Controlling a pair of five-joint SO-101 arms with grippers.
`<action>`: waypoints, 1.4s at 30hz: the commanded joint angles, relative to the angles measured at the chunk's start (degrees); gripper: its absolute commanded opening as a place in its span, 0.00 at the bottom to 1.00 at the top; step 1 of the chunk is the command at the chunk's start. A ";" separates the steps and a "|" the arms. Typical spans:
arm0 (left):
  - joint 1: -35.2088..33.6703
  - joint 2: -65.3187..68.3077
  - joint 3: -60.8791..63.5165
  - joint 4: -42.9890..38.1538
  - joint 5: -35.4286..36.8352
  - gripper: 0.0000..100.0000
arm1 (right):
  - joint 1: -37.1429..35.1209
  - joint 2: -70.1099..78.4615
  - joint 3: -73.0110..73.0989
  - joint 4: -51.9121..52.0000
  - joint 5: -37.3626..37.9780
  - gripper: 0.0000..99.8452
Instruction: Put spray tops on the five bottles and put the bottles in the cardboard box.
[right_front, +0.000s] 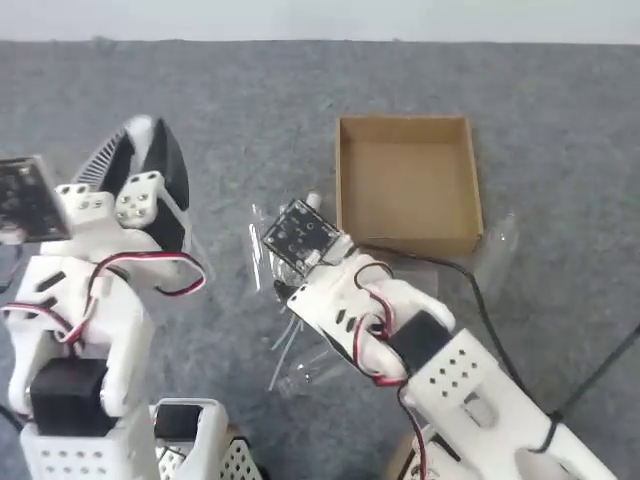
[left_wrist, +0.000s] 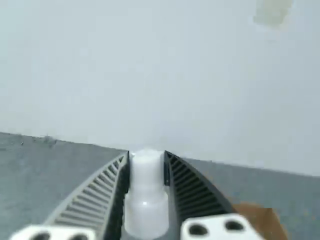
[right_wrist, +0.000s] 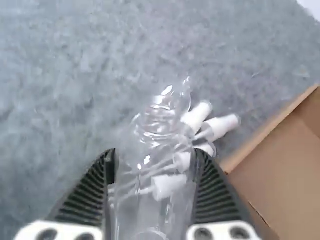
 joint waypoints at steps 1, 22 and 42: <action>0.26 -0.44 -2.68 -5.01 5.10 0.01 | -0.57 -6.99 2.37 -4.26 -1.49 0.01; 7.91 -0.53 14.02 -21.19 9.67 0.01 | -3.38 -11.21 4.48 -4.00 -1.49 0.01; 13.54 -1.05 20.44 -9.85 8.09 0.01 | -1.98 -11.38 13.36 -19.30 -2.11 0.01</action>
